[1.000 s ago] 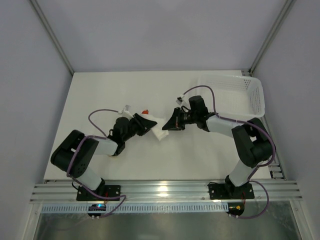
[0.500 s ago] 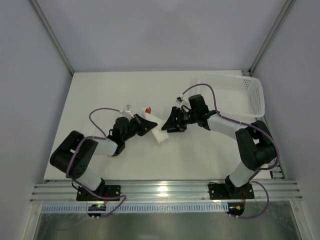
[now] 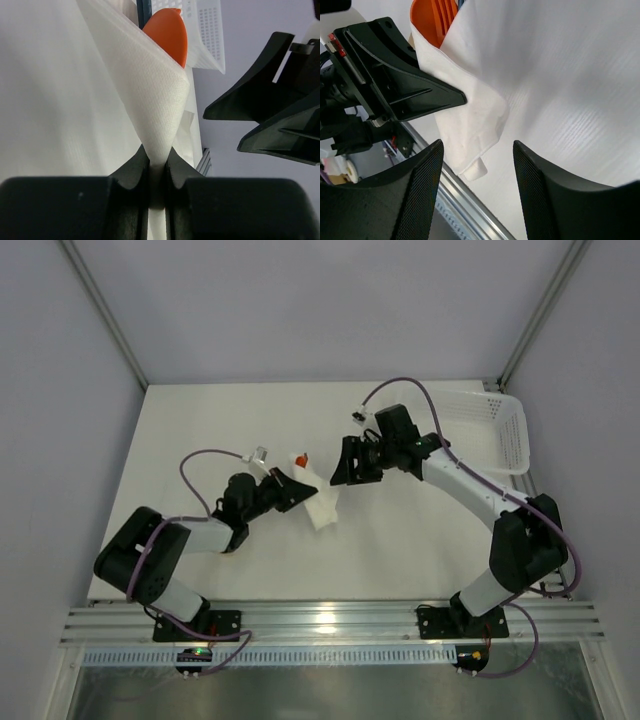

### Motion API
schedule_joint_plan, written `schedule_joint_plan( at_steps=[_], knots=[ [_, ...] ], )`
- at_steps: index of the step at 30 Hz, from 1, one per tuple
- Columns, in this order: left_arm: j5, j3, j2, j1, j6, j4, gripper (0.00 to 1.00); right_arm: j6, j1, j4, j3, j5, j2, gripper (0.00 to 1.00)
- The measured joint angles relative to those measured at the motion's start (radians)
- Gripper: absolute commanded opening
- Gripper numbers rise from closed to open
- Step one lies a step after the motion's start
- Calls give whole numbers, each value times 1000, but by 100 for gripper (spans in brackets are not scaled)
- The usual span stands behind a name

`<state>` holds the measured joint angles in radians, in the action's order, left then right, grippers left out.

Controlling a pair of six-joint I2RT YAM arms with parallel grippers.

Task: Place the utensils on the paper napkin and roll it up
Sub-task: Pick up the utensils from the center of the board, then roll the napkin.

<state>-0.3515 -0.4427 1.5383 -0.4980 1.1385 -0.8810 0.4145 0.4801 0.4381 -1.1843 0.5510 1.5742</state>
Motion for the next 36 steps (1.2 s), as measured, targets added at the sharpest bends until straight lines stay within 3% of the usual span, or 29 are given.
schedule_joint_plan(
  at_steps=[5,14,36],
  knots=[
    [-10,0,-55,0,-48,56,0,-74,69,121,-109,-108,-17,62],
    [-13,-16,-125,0,-100,153,0,-103,159,195,-214,-180,27,59],
    [-20,-27,-183,0,-98,173,0,-83,188,157,-189,-172,82,56]
  ],
)
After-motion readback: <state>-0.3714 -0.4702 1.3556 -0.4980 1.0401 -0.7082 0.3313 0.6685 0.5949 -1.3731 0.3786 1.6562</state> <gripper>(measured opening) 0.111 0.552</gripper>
